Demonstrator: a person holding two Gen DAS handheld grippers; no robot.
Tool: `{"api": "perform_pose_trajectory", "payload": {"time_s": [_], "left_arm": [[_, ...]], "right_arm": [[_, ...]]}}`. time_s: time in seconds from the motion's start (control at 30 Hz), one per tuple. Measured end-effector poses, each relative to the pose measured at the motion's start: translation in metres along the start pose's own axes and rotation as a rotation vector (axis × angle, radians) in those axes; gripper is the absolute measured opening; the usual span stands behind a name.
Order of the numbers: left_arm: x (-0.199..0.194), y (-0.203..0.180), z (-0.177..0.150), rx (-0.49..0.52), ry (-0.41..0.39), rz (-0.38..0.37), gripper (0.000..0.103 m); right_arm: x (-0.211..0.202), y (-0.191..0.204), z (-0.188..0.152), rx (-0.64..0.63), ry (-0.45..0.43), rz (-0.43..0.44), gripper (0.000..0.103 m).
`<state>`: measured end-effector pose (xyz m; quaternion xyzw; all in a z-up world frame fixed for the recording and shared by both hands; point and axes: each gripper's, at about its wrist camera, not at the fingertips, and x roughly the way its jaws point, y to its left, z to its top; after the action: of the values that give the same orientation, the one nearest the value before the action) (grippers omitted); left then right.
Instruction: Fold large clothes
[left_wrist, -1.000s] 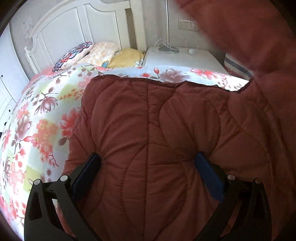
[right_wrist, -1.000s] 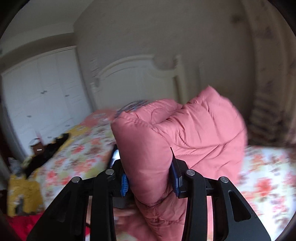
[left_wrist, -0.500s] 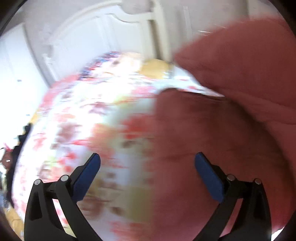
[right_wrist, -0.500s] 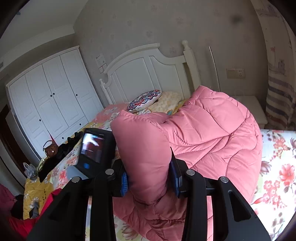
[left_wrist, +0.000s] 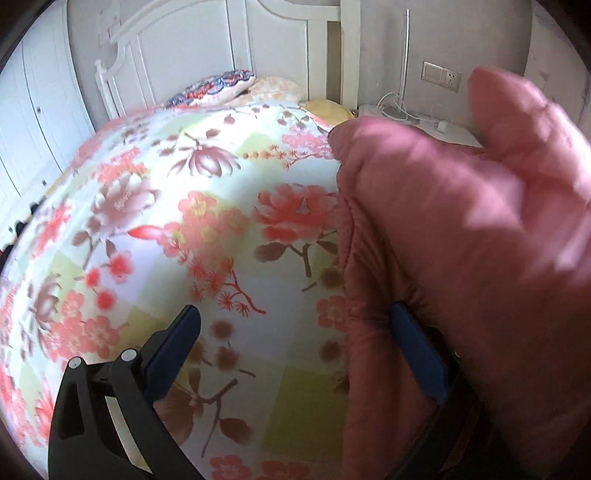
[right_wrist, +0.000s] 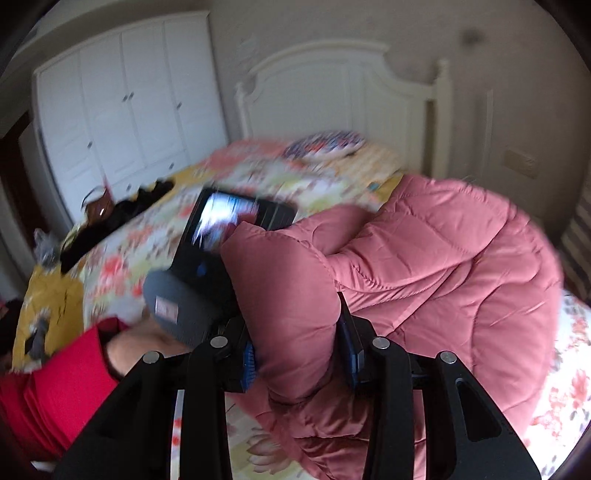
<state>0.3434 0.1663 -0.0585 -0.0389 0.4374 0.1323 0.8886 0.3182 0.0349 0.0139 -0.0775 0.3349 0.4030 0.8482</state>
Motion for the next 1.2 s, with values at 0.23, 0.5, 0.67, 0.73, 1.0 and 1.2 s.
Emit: {"api": "perform_pose_trajectory", "payload": {"time_s": [0.23, 0.5, 0.67, 0.73, 1.0, 1.2], "left_arm": [[-0.008, 0.020, 0.006, 0.102, -0.022, 0.064, 0.101], [-0.042, 0.078, 0.030, 0.039, -0.066, 0.153, 0.101], [-0.090, 0.052, 0.068, 0.129, -0.183, 0.127, 0.101], [-0.103, 0.026, 0.080, 0.184, -0.204, 0.075, 0.101], [-0.102, -0.085, 0.089, 0.474, -0.236, 0.019, 0.101], [-0.056, -0.115, 0.079, 0.549, -0.157, -0.014, 0.101]], "right_arm": [[0.013, -0.004, -0.013, -0.006, 0.030, 0.014, 0.038], [0.031, 0.031, -0.024, -0.239, 0.084, -0.133, 0.038], [0.038, 0.050, -0.034, -0.362, 0.110, -0.211, 0.039], [0.041, 0.056, -0.039, -0.416, 0.122, -0.249, 0.040], [0.046, 0.065, -0.048, -0.519, 0.131, -0.318, 0.042], [0.043, 0.062, -0.053, -0.528, 0.120, -0.302, 0.042]]}}
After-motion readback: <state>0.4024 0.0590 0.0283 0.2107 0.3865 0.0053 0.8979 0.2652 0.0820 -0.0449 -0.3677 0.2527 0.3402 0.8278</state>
